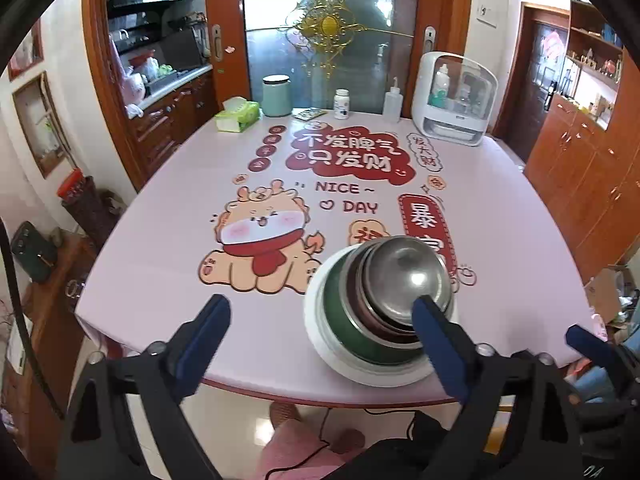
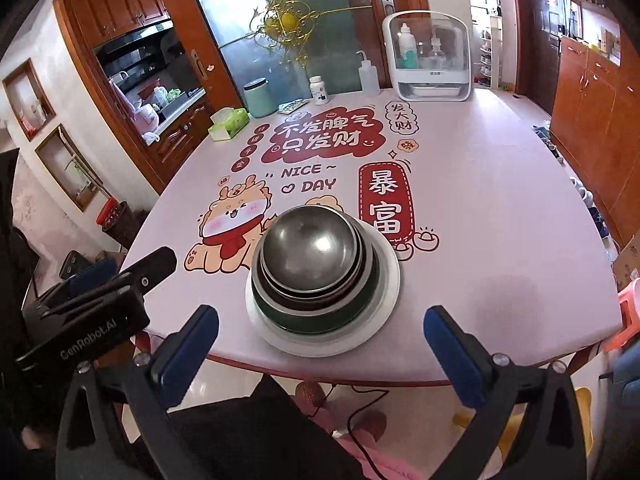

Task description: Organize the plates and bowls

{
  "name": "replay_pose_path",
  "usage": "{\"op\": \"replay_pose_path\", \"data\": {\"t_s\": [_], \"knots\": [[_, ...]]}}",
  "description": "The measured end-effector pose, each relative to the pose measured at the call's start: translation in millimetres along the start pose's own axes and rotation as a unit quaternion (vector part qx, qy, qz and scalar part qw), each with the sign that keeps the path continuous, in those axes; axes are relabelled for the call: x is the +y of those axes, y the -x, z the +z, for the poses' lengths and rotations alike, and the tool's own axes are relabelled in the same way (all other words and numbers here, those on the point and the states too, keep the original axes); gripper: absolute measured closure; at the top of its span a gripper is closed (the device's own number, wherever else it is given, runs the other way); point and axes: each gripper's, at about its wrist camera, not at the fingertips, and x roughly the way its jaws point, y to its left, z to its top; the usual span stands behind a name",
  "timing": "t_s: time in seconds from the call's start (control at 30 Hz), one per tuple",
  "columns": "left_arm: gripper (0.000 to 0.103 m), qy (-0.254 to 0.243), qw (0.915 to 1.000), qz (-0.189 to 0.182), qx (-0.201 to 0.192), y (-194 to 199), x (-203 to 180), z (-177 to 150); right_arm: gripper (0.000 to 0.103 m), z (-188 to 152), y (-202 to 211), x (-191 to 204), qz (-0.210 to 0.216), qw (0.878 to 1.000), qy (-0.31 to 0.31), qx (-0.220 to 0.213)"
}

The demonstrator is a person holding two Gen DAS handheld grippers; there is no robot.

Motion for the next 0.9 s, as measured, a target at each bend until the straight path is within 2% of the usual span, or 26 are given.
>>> {"op": "replay_pose_path", "data": {"t_s": [0.1, 0.9], "knots": [[0.001, 0.002, 1.0000, 0.005, -0.001, 1, 2, 0, 0.000, 1, -1, 1, 0.000, 1.000, 0.001, 0.000], [0.001, -0.022, 0.9996, 0.010, -0.012, -8, -14, 15, 0.000, 12, -8, -11, -0.006, 1.000, -0.017, 0.004]]}}
